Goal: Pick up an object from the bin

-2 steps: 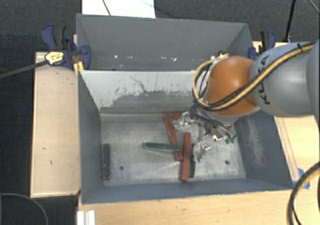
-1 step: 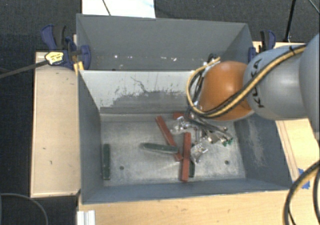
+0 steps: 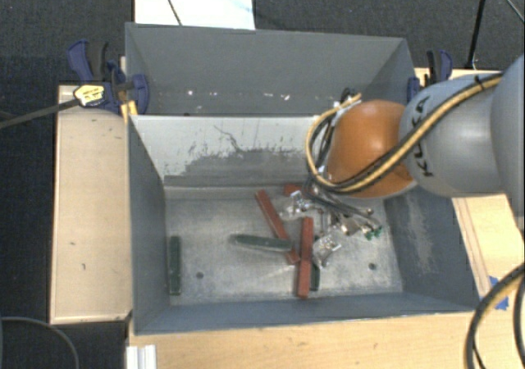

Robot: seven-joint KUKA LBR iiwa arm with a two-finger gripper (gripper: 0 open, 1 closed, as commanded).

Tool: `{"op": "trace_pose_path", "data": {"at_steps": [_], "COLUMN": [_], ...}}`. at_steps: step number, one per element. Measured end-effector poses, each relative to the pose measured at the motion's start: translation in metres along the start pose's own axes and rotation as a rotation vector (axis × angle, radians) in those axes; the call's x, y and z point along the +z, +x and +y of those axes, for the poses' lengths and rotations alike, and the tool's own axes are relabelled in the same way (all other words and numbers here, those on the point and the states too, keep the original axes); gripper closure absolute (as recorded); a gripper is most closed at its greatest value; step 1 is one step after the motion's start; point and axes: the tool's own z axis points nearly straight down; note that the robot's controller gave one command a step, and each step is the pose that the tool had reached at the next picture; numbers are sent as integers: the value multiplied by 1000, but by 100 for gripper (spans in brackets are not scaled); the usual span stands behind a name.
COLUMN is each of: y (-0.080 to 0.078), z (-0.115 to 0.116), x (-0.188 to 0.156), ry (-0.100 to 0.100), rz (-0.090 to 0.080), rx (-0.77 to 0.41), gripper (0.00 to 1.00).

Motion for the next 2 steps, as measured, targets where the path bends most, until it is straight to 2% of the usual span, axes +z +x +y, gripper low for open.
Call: {"op": "trace_pose_path", "data": {"at_steps": [1,2], "y": [-6,31], "z": [11,-37], "x": [-27,-191], "ry": [-8,-5], "rz": [-1,-5], "rx": [-109,10], "gripper": [100,100]}}
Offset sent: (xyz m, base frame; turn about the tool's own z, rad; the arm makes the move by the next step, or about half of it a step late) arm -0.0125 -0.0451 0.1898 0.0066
